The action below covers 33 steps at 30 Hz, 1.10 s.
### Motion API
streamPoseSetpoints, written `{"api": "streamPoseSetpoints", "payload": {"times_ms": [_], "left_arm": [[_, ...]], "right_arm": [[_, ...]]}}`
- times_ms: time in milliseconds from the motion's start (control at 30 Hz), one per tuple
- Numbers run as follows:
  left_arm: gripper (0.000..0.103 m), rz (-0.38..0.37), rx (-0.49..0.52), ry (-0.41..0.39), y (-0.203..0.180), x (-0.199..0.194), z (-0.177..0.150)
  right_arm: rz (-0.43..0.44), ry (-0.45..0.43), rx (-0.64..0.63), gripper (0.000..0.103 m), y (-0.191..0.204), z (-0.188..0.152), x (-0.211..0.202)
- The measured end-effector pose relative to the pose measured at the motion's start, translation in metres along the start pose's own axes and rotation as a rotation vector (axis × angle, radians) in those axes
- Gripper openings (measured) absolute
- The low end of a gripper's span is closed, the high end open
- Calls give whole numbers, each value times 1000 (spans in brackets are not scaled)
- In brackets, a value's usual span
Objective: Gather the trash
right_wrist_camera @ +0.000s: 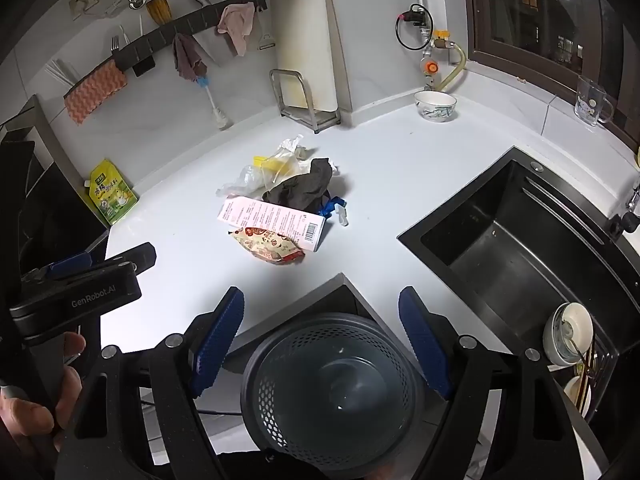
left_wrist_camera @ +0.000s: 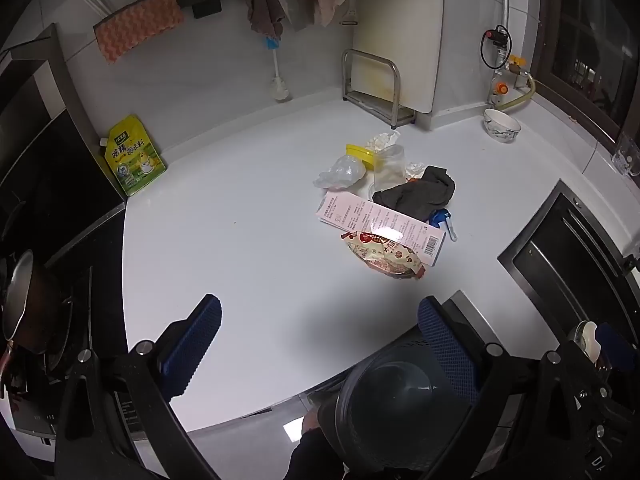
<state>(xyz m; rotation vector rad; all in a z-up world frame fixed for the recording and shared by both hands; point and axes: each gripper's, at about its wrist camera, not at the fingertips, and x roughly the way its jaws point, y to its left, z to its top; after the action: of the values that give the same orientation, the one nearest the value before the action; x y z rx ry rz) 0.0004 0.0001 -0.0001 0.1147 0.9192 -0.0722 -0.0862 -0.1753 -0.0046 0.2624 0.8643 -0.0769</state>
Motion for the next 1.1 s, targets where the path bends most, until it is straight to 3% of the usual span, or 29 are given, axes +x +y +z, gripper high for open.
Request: {"api": "streamPoseSetpoints", "payload": {"times_ms": [1100], "left_arm": [[97,9,4,-31,8,-13,1]], "right_arm": [[-7,-22,-9,76,5,-2,-10]]}}
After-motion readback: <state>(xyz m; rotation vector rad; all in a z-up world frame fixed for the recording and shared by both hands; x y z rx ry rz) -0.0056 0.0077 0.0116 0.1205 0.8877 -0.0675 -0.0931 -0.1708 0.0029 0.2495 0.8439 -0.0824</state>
